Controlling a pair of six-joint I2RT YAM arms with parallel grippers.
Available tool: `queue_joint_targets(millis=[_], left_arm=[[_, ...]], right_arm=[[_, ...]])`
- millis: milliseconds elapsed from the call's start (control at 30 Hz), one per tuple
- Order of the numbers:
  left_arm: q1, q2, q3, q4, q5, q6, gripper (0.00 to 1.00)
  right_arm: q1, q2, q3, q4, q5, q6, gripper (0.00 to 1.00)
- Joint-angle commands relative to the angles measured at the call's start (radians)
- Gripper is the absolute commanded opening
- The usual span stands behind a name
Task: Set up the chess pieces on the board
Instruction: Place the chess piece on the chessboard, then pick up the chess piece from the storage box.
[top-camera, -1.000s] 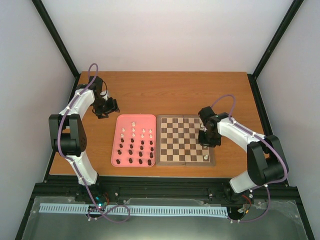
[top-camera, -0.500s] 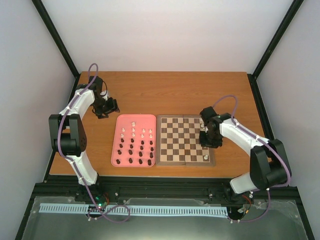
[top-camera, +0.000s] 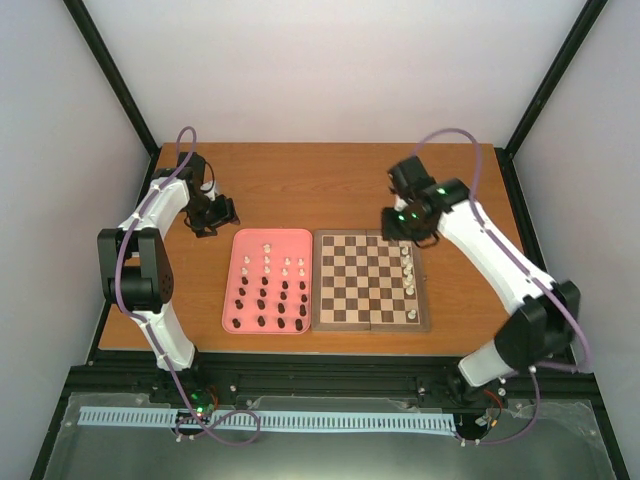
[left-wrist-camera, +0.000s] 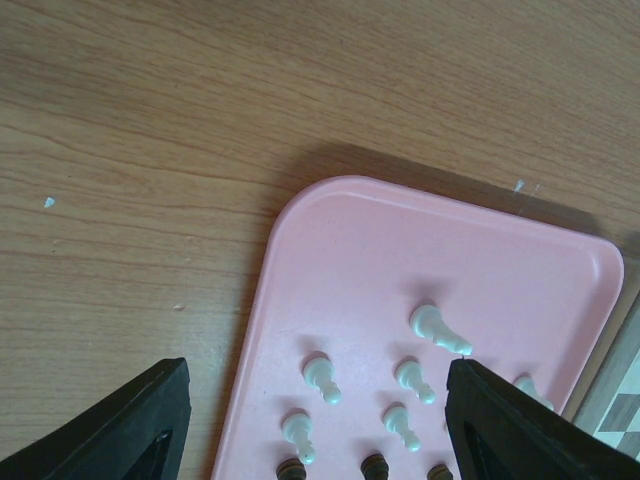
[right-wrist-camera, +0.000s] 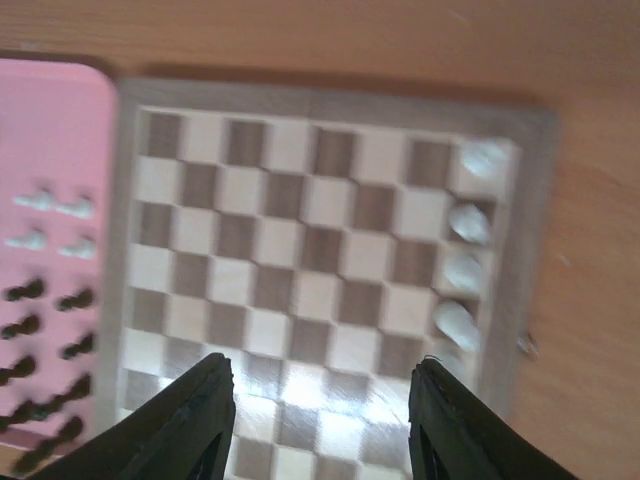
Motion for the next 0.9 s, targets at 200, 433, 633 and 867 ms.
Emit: queue_joint_targets(millis=[200,433,633,867], left_arm=[[-0.004,-0.010,0.005,0.010,0.006,-0.015,0.79],[-0.003,0.001,0.003,0.004,0.006,-0.042,0.79],[-0.003,0.007,0.008,0.000,0.007,-0.056,0.79],[-0.003,0.007,-0.009,0.012,0.013,-0.067,0.79]], right_arm=[[0.227,0.558,0.524,0.101,-0.181,-0.155,0.50],[0.299,0.907,0.936,0.058,-0.338,-0.280,0.52],[0.326,1.028,0.994,0.075,-0.426,-0.290,0.56],[0.378,1.085,1.031,0.089,-0.413,-0.317,0.57]])
